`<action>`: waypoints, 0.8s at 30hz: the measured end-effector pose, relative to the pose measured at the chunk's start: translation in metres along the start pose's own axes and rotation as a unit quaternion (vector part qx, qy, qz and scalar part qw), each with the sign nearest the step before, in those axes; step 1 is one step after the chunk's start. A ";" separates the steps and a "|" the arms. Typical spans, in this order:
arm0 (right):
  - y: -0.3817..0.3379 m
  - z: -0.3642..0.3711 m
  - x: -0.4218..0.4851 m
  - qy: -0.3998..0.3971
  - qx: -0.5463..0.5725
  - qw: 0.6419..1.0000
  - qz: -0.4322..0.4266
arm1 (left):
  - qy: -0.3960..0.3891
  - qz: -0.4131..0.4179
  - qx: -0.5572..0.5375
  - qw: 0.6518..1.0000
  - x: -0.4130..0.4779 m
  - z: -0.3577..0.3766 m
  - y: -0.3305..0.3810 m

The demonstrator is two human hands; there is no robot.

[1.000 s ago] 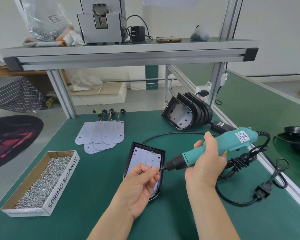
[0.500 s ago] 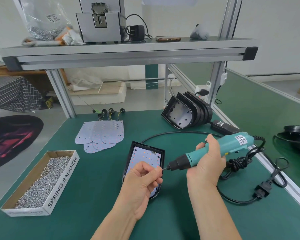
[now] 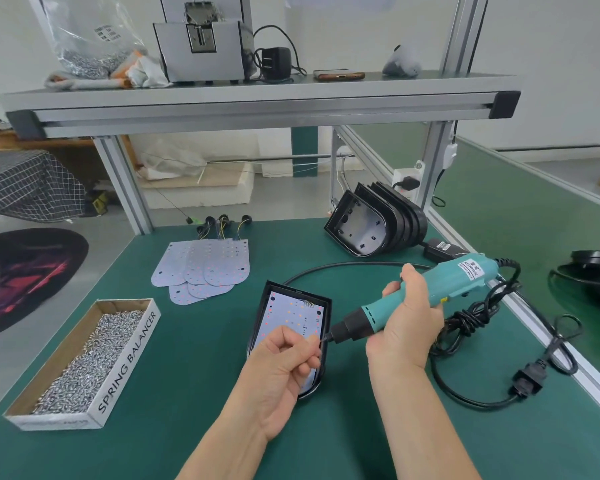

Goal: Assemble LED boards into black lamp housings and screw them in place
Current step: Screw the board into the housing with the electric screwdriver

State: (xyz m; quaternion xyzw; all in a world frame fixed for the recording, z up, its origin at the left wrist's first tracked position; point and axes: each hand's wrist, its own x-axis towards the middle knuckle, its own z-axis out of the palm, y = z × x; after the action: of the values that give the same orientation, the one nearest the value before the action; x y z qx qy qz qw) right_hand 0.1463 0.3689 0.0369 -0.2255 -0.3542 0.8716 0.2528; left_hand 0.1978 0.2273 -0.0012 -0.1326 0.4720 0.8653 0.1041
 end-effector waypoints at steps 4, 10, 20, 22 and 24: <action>-0.005 0.002 0.000 0.001 0.012 1.000 0.002 | -0.011 -0.006 -0.009 1.000 -0.002 0.000 0.005; -0.008 0.005 -0.001 0.001 0.014 1.000 -0.007 | 0.008 -0.023 -0.044 0.999 -0.003 -0.003 0.010; -0.006 0.008 -0.007 -0.017 0.018 1.000 -0.012 | -0.016 -0.028 -0.025 0.999 -0.002 -0.009 0.011; -0.005 0.009 -0.008 -0.019 0.019 1.000 -0.010 | -0.016 -0.035 -0.029 0.999 -0.001 -0.009 0.011; -0.005 0.009 -0.008 -0.020 0.017 1.000 -0.009 | -0.017 -0.046 -0.037 0.998 0.000 -0.010 0.012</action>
State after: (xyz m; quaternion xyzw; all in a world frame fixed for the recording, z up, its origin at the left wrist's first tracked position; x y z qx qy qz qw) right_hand 0.1488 0.3621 0.0481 -0.2005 -0.3461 0.8796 0.2576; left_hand 0.1956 0.2127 0.0032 -0.1431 0.4307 0.8788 0.1470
